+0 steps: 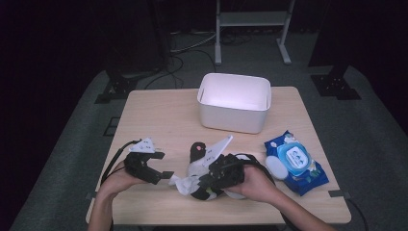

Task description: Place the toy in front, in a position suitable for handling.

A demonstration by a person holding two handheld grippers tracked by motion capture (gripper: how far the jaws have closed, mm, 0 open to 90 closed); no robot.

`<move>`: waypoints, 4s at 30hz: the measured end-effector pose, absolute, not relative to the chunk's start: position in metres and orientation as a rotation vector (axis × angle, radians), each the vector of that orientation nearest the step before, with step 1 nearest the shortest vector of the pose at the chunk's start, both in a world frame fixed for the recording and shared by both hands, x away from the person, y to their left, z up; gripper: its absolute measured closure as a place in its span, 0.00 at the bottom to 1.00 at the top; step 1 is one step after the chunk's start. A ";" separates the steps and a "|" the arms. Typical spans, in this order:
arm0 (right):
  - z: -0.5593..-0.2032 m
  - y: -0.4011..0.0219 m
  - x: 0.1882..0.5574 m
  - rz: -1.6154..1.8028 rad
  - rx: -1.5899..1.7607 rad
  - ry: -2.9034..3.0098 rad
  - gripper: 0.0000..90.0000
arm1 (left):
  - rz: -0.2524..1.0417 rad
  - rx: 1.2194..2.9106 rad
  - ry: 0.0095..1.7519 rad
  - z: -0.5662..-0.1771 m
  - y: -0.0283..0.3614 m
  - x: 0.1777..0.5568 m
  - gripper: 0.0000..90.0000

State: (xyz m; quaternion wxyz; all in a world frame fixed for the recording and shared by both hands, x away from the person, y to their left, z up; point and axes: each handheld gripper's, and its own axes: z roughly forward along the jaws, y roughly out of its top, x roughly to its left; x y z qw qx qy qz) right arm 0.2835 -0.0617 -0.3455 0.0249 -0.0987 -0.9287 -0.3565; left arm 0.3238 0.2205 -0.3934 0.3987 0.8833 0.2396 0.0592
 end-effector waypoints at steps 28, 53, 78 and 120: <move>-0.362 -0.187 0.312 -1.253 -0.818 -2.873 0.92 | 0.135 2.228 0.558 -0.387 0.209 0.324 0.18; -0.399 -0.227 0.295 -1.345 -0.913 -2.735 0.92 | 0.136 2.267 0.438 -0.356 0.154 0.341 0.18; -0.380 -0.179 0.355 -1.285 -0.852 -2.810 0.92 | 0.103 2.295 0.425 -0.356 0.130 0.355 0.18; -0.369 -0.170 0.358 -1.350 -0.809 -2.740 0.92 | 0.220 2.272 0.408 -0.344 0.132 0.387 0.65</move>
